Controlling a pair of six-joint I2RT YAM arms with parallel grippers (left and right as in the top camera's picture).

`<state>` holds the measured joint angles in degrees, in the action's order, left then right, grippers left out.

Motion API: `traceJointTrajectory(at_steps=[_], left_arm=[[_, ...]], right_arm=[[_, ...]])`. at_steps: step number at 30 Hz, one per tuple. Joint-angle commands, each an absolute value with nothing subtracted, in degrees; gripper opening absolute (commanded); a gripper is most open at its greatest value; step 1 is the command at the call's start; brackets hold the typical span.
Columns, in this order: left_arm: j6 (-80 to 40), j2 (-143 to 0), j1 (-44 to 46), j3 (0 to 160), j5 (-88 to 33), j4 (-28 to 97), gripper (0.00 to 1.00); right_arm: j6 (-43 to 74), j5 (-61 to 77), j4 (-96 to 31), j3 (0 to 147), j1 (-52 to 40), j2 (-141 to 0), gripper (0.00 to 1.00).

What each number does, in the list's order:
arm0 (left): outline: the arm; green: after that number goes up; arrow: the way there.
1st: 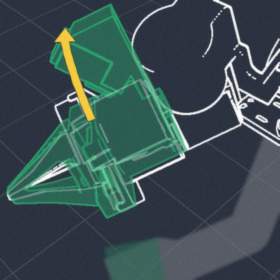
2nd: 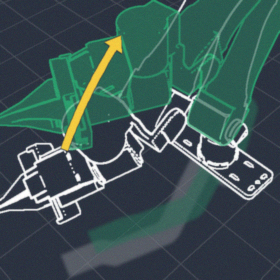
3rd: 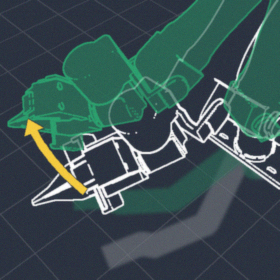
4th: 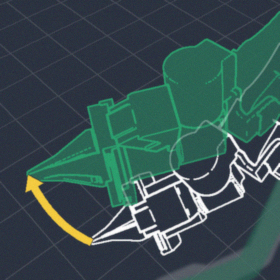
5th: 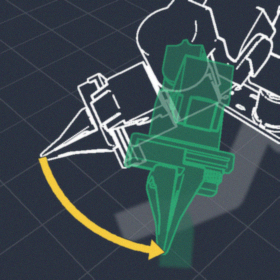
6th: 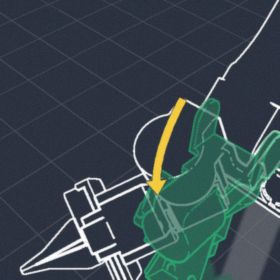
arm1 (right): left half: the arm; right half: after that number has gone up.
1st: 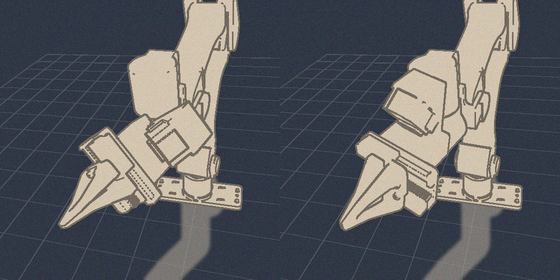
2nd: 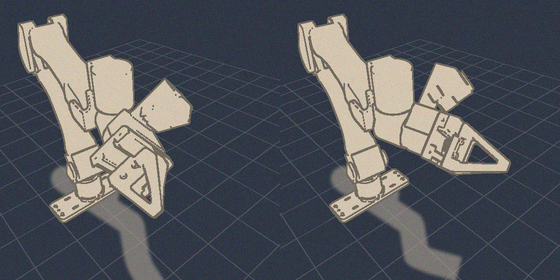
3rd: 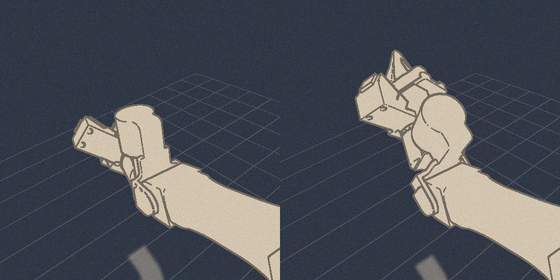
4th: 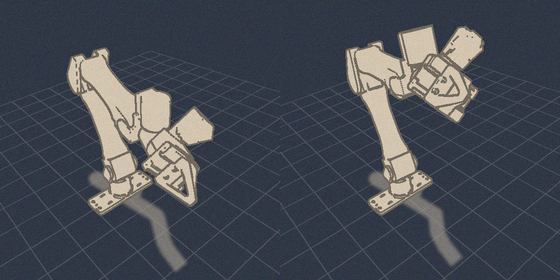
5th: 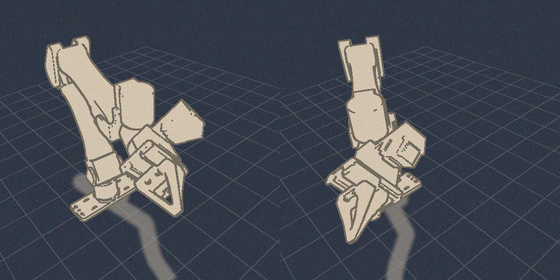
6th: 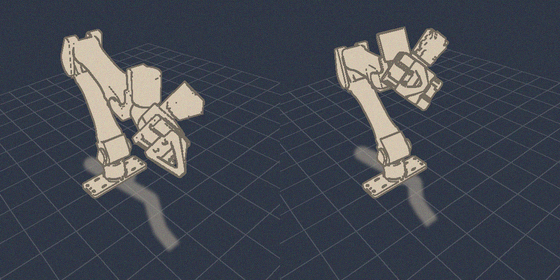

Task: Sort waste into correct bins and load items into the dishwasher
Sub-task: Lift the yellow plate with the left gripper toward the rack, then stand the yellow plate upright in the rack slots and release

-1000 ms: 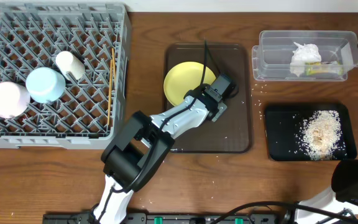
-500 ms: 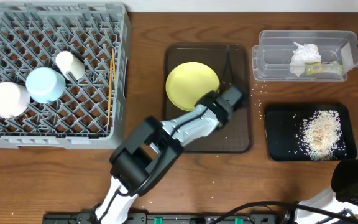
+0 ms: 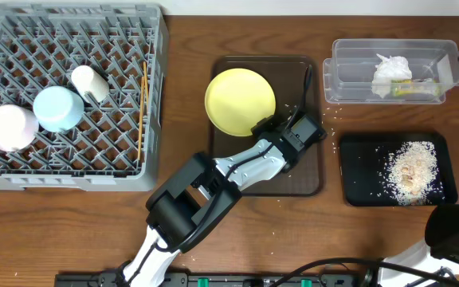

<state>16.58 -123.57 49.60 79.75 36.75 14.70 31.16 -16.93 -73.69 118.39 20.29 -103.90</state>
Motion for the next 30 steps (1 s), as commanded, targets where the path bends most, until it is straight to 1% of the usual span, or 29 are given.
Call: traceJointTrajectory(at_steps=[1,9,14,17,19,23,30], left_arm=[[17.0,-123.3,49.5,79.3,40.3,14.5,0.07],[22.0,-118.0,47.9,79.4,39.9,14.5,0.08],[22.7,-113.6,43.1,79.5,36.7,14.4,0.07],[22.7,-110.6,38.4,79.8,34.1,14.4,0.07],[22.7,-108.9,35.4,79.9,31.0,14.5,0.07],[21.7,-104.8,28.9,80.0,20.4,14.5,0.07],[20.3,-100.3,21.4,80.4,1.8,14.4,0.07]], right_arm=[[30.6,-17.5,-73.8,118.3,20.4,-104.2,0.99],[30.6,-17.5,-73.8,118.3,20.4,-104.2,0.99],[30.6,-17.5,-73.7,118.3,20.4,-104.2,0.99],[30.6,-17.5,-73.8,118.3,20.4,-104.2,0.99],[30.6,-17.5,-73.8,118.3,20.4,-104.2,0.99],[30.6,-17.5,-73.8,118.3,20.4,-104.2,0.99],[30.6,-17.5,-73.8,118.3,20.4,-104.2,0.99]])
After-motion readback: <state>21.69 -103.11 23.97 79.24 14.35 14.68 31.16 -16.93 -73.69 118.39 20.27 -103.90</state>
